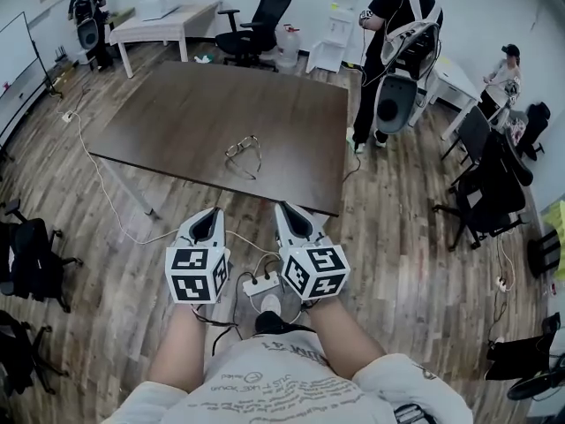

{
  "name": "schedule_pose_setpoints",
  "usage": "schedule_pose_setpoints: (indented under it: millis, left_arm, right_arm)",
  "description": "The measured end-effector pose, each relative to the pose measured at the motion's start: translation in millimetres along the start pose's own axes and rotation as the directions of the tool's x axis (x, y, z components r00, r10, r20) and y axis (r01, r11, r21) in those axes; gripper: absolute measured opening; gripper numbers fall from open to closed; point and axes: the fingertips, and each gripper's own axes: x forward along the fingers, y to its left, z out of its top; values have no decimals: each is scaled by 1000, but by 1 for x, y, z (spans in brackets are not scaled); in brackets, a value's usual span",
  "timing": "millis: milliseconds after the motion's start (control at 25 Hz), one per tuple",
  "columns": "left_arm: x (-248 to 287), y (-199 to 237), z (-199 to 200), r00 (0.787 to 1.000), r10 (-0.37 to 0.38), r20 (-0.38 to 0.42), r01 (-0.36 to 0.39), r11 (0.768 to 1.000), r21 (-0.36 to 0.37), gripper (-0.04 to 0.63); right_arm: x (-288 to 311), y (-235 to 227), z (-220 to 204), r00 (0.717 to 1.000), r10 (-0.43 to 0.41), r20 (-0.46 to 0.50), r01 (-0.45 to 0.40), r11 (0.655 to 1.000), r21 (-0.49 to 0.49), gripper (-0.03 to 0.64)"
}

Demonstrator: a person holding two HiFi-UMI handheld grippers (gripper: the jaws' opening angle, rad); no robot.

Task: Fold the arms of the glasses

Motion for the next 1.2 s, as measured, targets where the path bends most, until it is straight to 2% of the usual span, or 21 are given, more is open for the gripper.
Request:
schedule_pose_setpoints:
  millis: [200,520,920,1200]
  left_arm:
    - [41,14,10,1000,3,-16,-3,1000,-12,14]
    - [107,18,22,998,46,-54,-47,998,-29,14]
    - [153,10,19,993,54,-101,-58,998,-33,14]
    - [178,23,19,990,65,-121,-65,998,10,15]
  right_arm:
    - [37,-23,5,1000,8,-17,-8,1000,-11,17]
    - [82,-71,11,998,45,-41,-44,999,15,17]
    - [100,-111,9,997,46,-56,-44,998,43,17]
    - [107,-132,7,998,28,-47,-25,998,57,17]
